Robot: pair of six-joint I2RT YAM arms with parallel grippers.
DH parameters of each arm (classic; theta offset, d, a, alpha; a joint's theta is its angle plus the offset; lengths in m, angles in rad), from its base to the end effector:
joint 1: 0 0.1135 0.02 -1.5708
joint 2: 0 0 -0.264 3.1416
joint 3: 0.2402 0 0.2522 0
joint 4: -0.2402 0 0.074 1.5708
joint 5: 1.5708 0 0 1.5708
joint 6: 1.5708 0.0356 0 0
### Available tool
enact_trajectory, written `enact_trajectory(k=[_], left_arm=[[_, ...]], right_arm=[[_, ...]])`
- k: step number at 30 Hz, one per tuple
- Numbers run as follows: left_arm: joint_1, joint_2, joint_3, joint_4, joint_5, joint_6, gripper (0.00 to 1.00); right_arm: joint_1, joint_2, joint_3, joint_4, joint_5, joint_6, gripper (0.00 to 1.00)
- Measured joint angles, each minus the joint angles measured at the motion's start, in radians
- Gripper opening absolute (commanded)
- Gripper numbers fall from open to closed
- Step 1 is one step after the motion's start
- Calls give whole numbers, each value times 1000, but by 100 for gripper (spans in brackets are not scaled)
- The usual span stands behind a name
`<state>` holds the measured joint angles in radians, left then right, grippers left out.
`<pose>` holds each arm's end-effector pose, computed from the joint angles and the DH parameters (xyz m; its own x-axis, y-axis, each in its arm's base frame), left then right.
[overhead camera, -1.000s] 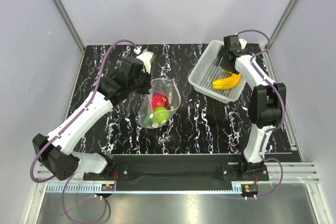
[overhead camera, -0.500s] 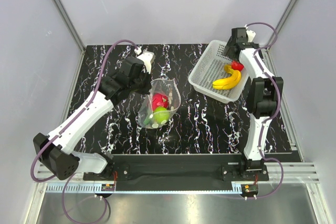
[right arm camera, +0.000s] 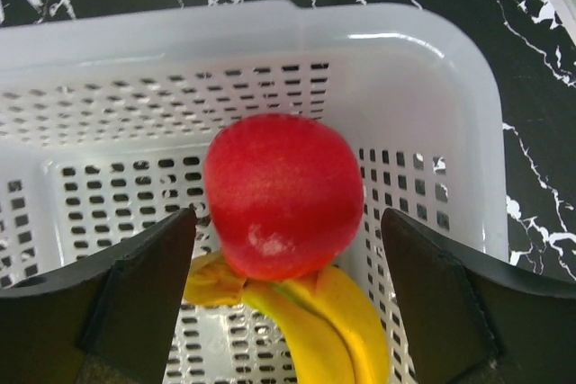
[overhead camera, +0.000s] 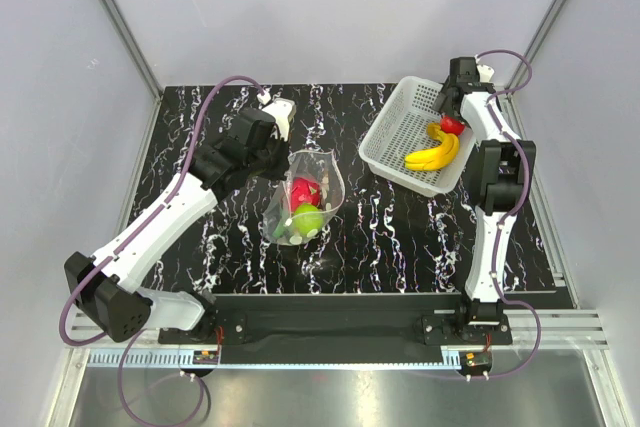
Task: Place the food in the zip-top bag and seal the zipper
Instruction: Pick up the fake fruit from the bin.
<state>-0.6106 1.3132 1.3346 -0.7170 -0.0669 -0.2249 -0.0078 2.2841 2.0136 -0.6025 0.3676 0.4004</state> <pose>0.2311 -0.1588 0.3638 -0.6300 0.1693 -0.7579 0.3996 0.9075 -0.1294 0.5136 -0.0168 0.2233 -0.6128 0.3685 -0.6991 0.5180 0.8554 -0.0031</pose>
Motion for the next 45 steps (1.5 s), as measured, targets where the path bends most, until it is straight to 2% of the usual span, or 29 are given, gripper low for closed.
enact_trajectory(k=[6, 8, 15, 19, 22, 25, 28, 30, 31, 38, 45], left_arm=[[0, 0, 0, 0, 3, 0, 0], [0, 2, 0, 0, 3, 0, 0], [0, 6, 0, 0, 3, 0, 0], [0, 6, 0, 0, 3, 0, 0], [0, 6, 0, 0, 3, 0, 0], [0, 7, 0, 0, 3, 0, 0], [0, 10, 0, 0, 3, 0, 0], [0, 14, 0, 0, 3, 0, 0], [0, 14, 0, 0, 3, 0, 0], [0, 18, 0, 0, 3, 0, 0], [0, 18, 0, 0, 3, 0, 0]], right_arm=[[-19, 47, 31, 0, 9, -26, 81], [-23, 56, 36, -2, 8, -34, 71], [-26, 60, 44, 0, -8, -45, 58], [-26, 44, 24, 14, -44, -41, 55], [-26, 7, 7, 14, -76, -33, 57], [-26, -71, -34, 29, -116, -20, 57], [-26, -194, -122, 68, -163, 1, 43], [-26, -280, -179, 90, -211, 10, 43], [-26, -326, -203, 98, -241, 16, 40], [5, -584, -330, 135, -444, 27, 38], [182, -808, -452, 129, -569, 27, 39]])
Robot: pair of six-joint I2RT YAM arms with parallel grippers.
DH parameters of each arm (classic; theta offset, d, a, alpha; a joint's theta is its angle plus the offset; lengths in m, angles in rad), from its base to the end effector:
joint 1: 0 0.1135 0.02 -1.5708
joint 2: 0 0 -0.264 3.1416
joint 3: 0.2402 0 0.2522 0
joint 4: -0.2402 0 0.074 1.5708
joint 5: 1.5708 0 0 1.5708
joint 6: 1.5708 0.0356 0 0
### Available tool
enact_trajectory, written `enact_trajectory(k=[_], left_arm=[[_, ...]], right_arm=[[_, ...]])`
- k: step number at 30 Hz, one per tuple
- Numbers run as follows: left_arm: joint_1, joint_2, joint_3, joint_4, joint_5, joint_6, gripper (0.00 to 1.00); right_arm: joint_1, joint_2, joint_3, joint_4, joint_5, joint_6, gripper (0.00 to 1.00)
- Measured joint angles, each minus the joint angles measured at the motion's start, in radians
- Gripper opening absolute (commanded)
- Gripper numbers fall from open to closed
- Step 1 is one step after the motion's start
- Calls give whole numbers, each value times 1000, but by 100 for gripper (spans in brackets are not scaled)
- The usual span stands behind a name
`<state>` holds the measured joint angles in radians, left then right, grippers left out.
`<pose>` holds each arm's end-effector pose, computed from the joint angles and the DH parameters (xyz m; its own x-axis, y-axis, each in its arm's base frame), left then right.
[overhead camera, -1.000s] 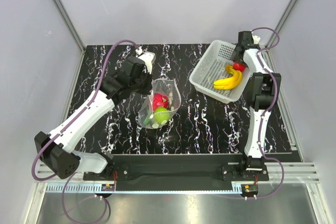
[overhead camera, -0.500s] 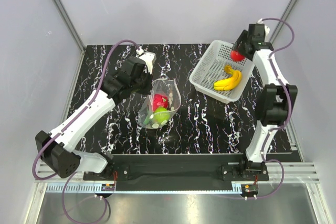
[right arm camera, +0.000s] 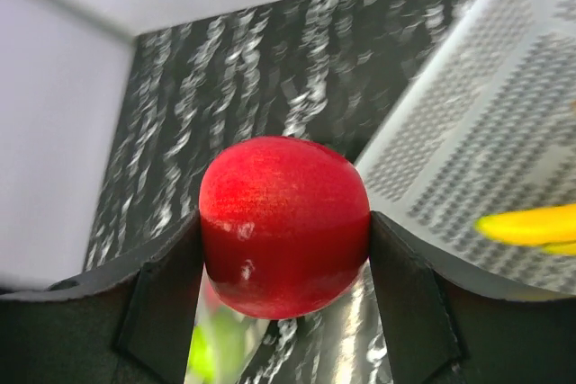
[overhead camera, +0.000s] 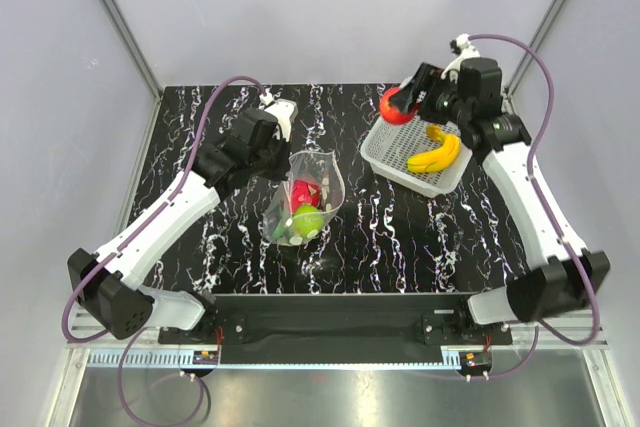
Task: Place the food in the zip-top bag and seal the zipper
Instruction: Pick up the fake fruit from the bin, then place the fake fruit in the zipper food storage bag.
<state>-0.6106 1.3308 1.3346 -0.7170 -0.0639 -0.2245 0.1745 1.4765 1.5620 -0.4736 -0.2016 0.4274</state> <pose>0.2346 -0.1614 0.3592 -0.6412 0.1775 -0.7466 0.3999 0.9076 -0.1276 0.3285 0.0652 0.4158 -0.4853 0.3268 -0.8110 -0.1664 0.8760 0.4526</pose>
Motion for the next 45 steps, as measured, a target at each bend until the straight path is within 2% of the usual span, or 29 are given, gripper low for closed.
enact_trajectory(k=[5, 9, 16, 20, 25, 31, 45], left_arm=[[0, 0, 0, 0, 0, 0, 0], [0, 0, 0, 0, 0, 0, 0], [0, 0, 0, 0, -1, 0, 0], [0, 0, 0, -2, -7, 0, 0], [0, 0, 0, -3, -10, 0, 0], [0, -2, 0, -7, -10, 0, 0], [9, -24, 0, -39, -15, 11, 0]], right_arm=[[144, -193, -164, 7, -50, 28, 39], [255, -267, -229, 11, -47, 57, 39], [562, -250, -261, 23, 76, 89, 40], [680, -213, -277, 46, 189, 103, 40], [716, -174, -347, 121, 302, 132, 38], [731, -66, -351, 164, 399, 140, 38], [863, 143, -338, 336, 412, 108, 42]])
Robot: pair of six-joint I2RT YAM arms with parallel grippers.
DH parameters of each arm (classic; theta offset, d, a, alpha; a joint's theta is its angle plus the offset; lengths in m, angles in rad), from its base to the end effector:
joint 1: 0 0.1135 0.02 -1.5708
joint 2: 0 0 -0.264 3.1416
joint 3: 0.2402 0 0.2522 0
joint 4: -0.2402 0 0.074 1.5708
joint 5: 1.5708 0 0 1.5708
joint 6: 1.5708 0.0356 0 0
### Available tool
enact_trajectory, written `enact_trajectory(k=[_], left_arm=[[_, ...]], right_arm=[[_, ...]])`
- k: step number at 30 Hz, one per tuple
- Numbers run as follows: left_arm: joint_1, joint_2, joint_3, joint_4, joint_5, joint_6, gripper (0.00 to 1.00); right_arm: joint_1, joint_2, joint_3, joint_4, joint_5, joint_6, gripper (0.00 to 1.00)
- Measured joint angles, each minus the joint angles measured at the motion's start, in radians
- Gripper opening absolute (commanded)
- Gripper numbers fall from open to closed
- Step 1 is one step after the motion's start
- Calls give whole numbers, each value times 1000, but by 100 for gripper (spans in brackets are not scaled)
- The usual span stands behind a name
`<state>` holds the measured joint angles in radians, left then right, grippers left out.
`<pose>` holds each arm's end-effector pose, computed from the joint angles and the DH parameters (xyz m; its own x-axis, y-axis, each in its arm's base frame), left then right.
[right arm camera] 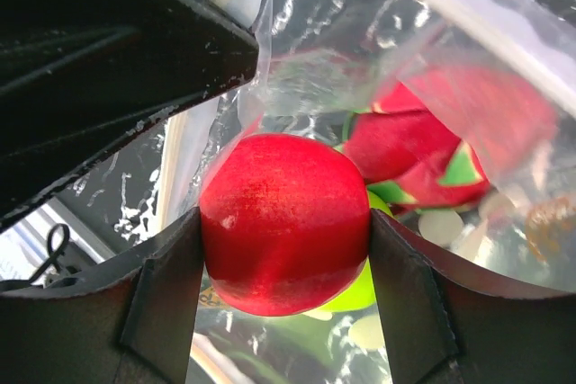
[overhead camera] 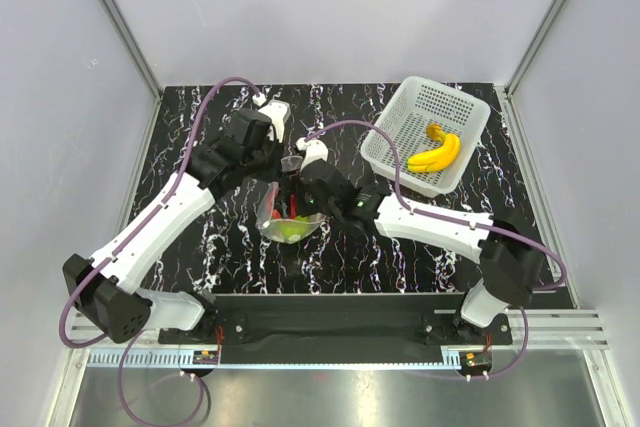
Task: Place the food in the zip-top bag and seal the zipper
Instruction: Place the fake fruit in the zipper food storage bag.
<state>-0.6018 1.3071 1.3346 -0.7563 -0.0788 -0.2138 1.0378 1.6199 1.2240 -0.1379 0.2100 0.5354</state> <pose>0.2292 -0.1540 0.3622 -0.6459 0.1870 -0.7401 0.3878 0.9155 -0.1070 0.1973 0.3199 0.2827 -0.6056 -0.0445 -0.7945 -0.5142 0.7839 0.3480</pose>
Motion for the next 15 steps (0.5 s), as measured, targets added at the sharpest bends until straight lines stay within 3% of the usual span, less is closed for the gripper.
enact_trajectory(k=[4, 6, 7, 10, 15], left_arm=[[14, 0, 0, -21, -13, 7, 0], [17, -1, 0, -22, -17, 8, 0], [17, -1, 0, -22, -17, 8, 0], [17, -1, 0, -22, -15, 7, 0], [17, -5, 0, -10, 2, 2, 0]], right_arm=[[2, 28, 0, 50, -18, 1, 45], [2, 31, 0, 62, -17, 1, 54], [2, 31, -4, 69, -17, 1, 66], [2, 29, -31, 121, -15, 1, 78], [9, -10, -102, 169, -9, 5, 85]])
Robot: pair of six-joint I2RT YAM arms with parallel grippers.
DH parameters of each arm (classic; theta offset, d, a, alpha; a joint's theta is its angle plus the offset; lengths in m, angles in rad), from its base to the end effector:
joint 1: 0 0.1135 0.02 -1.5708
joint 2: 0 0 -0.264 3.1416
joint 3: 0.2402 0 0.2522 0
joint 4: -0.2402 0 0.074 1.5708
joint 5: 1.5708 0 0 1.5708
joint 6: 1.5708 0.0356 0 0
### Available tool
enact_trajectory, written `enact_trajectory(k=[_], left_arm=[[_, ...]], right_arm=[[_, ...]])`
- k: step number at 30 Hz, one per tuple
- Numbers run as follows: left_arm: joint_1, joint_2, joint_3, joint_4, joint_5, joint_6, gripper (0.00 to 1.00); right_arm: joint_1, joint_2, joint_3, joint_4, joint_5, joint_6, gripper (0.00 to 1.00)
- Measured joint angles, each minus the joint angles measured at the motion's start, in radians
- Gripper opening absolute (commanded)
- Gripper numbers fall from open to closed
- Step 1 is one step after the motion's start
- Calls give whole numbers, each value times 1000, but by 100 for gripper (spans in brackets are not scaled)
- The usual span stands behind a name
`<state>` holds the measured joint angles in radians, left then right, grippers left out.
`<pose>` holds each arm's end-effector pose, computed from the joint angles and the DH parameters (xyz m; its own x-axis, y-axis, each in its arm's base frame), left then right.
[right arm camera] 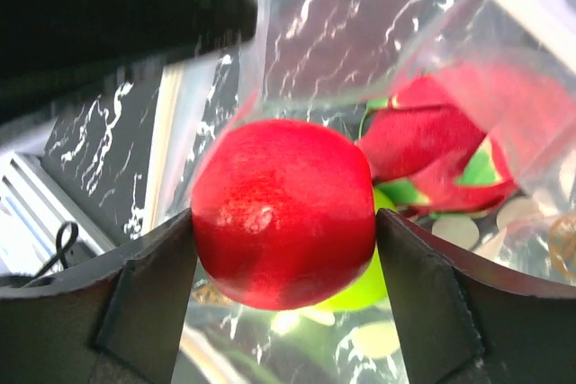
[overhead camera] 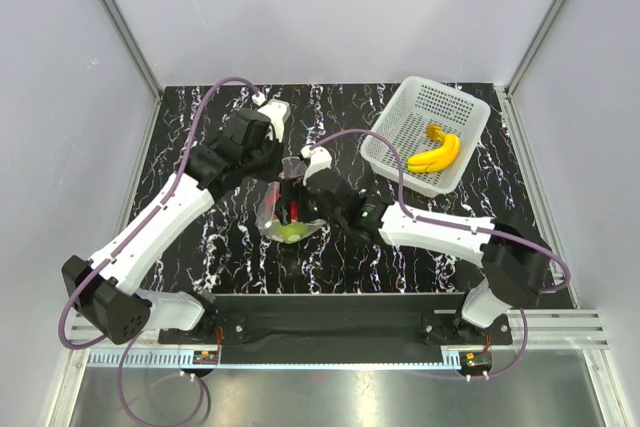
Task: Place the food in the zip-top bag and seal the zipper
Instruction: Place the fake fruit in the zipper food storage bag.
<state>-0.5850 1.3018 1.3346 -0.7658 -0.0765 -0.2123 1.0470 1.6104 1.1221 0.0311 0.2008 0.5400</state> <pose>0.2300 -0.1491 0.3627 -0.6513 0.1794 -0.7373 0.3744 0.9211 -0.1066 0.1925 0.3191 0.2673 -0.5796 0.0038 -0.8149 -0.5375 0.7498 0.3858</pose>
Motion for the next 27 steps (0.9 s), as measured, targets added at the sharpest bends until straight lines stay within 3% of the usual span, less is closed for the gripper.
enact_trajectory(k=[7, 10, 12, 14, 21, 27], left_arm=[[11, -11, 0, 13, 7, -5, 0], [12, -11, 0, 14, 10, -6, 0], [14, -11, 0, 14, 13, -6, 0], [15, -11, 0, 14, 14, -6, 0], [21, -11, 0, 19, 22, -6, 0], [23, -11, 0, 19, 27, -6, 0]], right_arm=[[14, -116, -40, -16, 3, -5, 89], [14, -176, -40, -29, 25, -6, 79], [14, -206, -40, -39, 35, -9, 64], [14, -229, -40, -59, 47, -16, 57], [14, -203, -24, -121, 50, -24, 54], [14, -47, 89, -212, 61, -23, 35]])
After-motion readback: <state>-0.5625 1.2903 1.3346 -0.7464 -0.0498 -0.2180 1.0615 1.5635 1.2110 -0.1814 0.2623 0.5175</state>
